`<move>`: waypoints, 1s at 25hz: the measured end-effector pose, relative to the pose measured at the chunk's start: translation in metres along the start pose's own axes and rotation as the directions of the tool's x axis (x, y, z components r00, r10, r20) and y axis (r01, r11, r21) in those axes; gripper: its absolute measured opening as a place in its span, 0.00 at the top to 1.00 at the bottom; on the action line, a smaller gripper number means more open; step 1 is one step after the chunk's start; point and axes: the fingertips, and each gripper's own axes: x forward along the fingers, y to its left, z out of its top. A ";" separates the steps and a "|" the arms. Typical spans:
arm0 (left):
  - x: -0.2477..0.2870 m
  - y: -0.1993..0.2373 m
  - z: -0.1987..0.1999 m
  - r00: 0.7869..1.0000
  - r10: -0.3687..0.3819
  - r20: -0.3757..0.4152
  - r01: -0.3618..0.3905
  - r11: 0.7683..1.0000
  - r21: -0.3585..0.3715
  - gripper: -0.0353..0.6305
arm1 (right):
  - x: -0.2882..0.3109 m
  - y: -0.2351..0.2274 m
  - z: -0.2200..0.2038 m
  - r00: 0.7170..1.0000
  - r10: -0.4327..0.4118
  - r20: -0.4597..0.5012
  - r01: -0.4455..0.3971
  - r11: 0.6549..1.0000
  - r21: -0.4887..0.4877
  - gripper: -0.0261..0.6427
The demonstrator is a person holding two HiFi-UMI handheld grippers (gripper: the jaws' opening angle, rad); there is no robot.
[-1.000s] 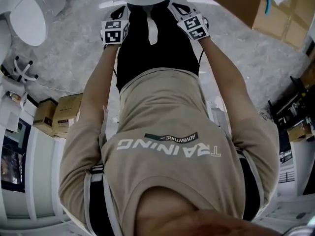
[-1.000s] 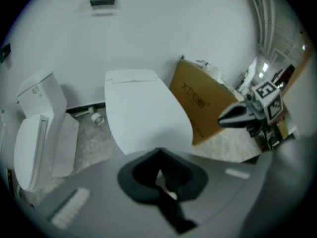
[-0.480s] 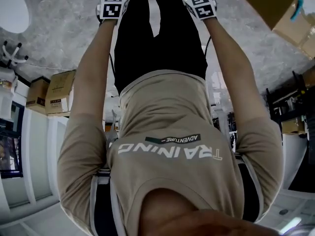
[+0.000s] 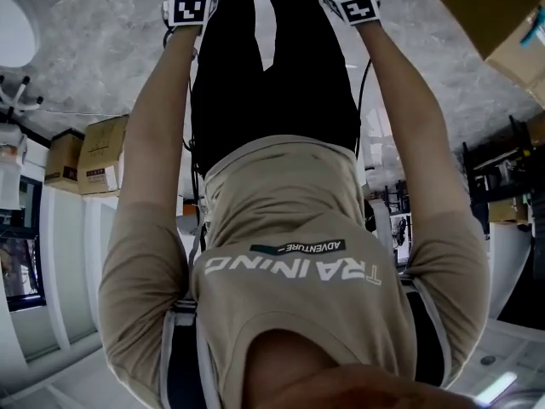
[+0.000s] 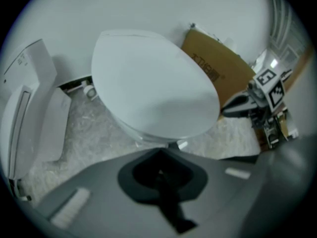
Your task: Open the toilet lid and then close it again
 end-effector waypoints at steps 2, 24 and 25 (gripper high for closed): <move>0.003 -0.002 0.000 1.000 -0.008 0.010 0.008 1.000 -0.003 0.94 | 0.002 0.001 0.001 1.000 0.002 0.005 -0.002 1.000 0.007 0.95; -0.012 -0.007 0.020 0.986 -0.115 0.124 0.082 0.966 0.244 0.94 | 0.004 0.004 0.024 0.995 -0.069 0.072 0.069 0.998 0.004 0.95; -0.014 -0.007 0.021 0.984 -0.118 0.131 0.083 0.966 0.245 0.94 | 0.002 0.005 0.026 0.995 -0.065 0.075 0.065 0.998 -0.006 0.95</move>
